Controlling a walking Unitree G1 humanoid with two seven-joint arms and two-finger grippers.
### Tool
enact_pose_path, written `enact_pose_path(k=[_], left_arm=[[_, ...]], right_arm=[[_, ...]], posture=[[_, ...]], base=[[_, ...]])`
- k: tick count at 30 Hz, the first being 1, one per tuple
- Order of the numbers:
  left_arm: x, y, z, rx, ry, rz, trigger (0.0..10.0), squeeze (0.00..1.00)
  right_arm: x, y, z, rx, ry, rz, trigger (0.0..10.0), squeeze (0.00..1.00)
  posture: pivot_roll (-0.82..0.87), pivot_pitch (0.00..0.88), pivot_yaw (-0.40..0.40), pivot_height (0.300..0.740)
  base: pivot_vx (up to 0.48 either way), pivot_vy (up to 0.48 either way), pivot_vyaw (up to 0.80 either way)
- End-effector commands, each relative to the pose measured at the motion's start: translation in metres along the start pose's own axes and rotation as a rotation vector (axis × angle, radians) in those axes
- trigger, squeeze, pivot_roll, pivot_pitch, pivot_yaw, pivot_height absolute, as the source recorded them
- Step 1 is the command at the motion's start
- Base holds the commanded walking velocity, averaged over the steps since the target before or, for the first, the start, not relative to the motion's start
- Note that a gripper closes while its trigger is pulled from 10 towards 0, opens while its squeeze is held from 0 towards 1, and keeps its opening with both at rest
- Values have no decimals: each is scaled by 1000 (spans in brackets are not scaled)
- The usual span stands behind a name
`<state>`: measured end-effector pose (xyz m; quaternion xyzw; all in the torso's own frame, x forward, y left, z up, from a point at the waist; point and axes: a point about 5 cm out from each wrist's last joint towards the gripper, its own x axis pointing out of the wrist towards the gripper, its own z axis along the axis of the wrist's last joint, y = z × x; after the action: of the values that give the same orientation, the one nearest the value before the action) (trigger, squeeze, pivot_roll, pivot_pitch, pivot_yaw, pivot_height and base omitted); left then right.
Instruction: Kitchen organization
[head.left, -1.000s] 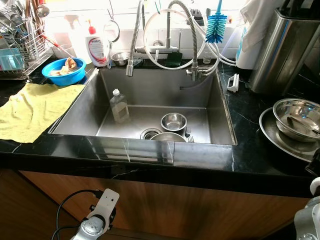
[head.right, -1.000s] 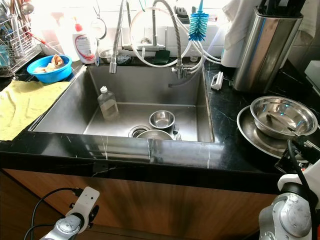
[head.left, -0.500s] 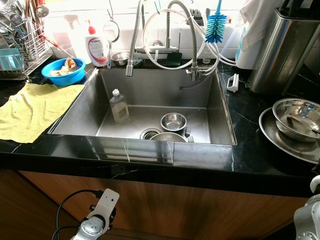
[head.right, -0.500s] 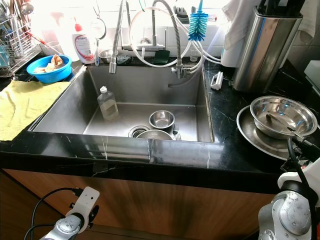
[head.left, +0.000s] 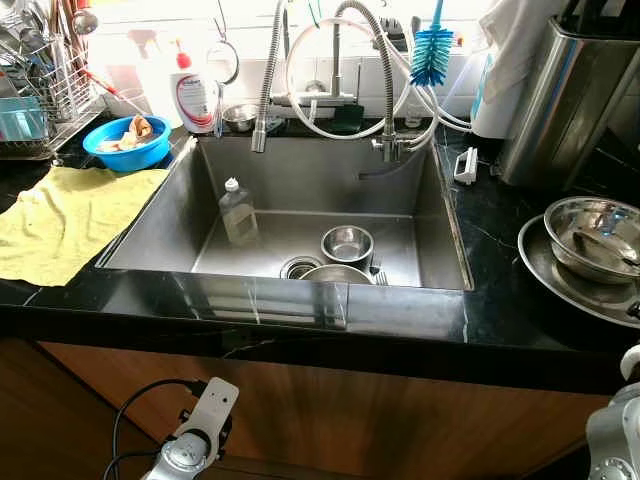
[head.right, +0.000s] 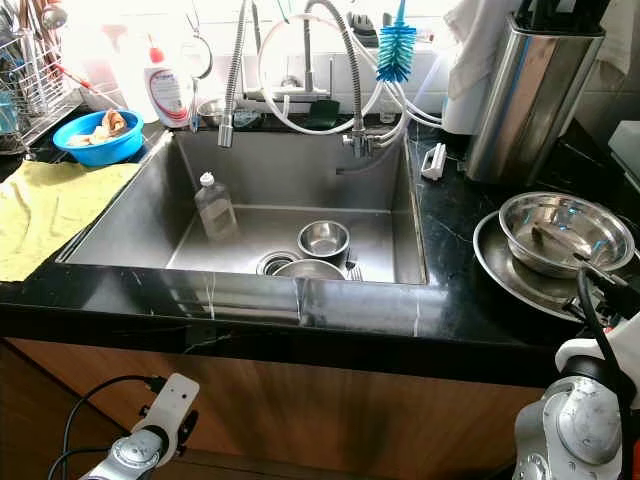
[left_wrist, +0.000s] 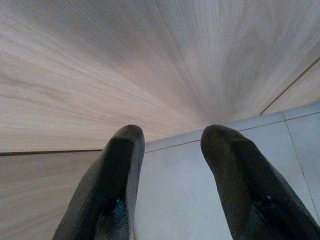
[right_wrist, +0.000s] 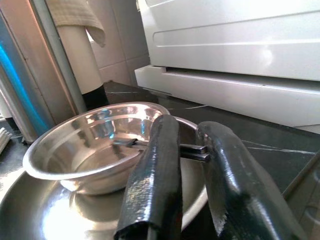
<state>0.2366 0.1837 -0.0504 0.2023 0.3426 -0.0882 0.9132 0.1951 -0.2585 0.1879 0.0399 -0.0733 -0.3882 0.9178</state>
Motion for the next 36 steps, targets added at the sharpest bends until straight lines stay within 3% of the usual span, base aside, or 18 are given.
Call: enact_pose_path(k=[1,8,9,10,11,12,13,21,27,29,33,36], left_arm=[[0,6,0,18,7,16,10000,0],[1,6,1,22,6,15,10000,0],[1,7,2,23,4,15,10000,0],[1,7,2,23,3,16,10000,0],[1,7,3,24,2,16,10000,0],[1,7,3,24,2,16,10000,0],[1,7,3,24,2,15,10000,0],[1,7,2,27,2,16,10000,0],[1,8,2,27,2,19,10000,0],[1,7,2,30,2,16,10000,0],[1,6,2,31,2,13,10000,0],[1,4,2,31,2,8,10000,0]], right_arm=[[-1,2,3,10,-11,5,1059,0],[3,9,13,30,-62,32,941,0],[3,12,18,47,-86,58,1412,0],[3,16,23,66,-110,84,2549,0],[3,19,28,80,-128,103,9373,0],[3,20,29,82,-132,108,9373,0],[3,21,30,88,-138,116,10000,0],[1,38,45,150,-181,213,10000,0],[-6,72,60,19,-256,535,10000,0],[-12,89,59,14,-213,749,10000,0],[-19,98,54,-34,-188,903,10000,0],[-24,106,34,-117,-106,1068,10000,0]], posture=[[-154,0,54,740],[-158,0,59,740],[-158,0,60,740],[-158,0,61,740],[-159,0,62,740],[-159,0,62,740],[-160,0,62,740],[-156,0,60,740],[-168,0,65,740],[-179,0,69,740],[-186,0,69,740],[-181,0,65,740]], base=[[0,0,0],[0,0,0],[0,0,0],[0,0,0],[0,0,0],[0,0,0],[0,0,0],[0,0,0],[0,0,0],[0,0,0],[0,0,0],[0,0,0]])
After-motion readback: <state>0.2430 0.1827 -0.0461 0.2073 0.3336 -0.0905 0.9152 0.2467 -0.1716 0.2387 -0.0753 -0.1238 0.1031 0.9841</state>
